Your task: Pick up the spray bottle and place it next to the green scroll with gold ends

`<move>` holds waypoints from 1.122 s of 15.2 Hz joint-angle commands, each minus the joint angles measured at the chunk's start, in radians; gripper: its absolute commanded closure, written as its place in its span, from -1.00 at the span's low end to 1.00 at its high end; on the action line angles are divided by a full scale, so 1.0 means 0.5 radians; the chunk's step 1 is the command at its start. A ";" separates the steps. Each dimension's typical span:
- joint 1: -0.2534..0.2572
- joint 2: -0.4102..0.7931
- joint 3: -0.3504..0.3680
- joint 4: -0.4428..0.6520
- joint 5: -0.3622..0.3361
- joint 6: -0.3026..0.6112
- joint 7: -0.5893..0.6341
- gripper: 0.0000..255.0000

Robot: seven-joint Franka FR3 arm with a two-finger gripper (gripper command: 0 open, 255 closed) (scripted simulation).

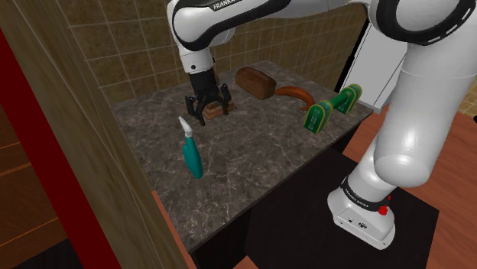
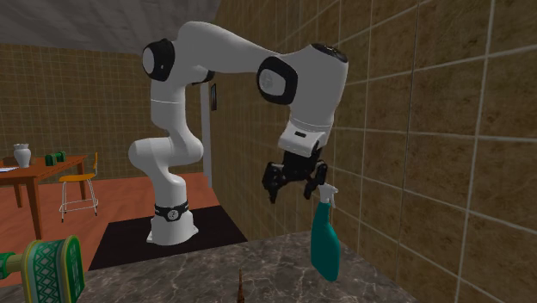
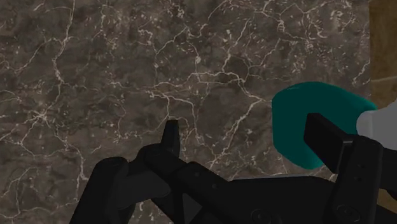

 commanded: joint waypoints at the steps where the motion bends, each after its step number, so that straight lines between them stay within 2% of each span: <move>1: 0.040 0.182 0.016 0.172 -0.001 -0.028 0.061 -1.00; 9: 0.222 0.902 0.040 0.973 -0.010 -0.235 0.244 -1.00; 17: 0.218 0.835 0.046 0.676 0.007 -0.003 0.227 -1.00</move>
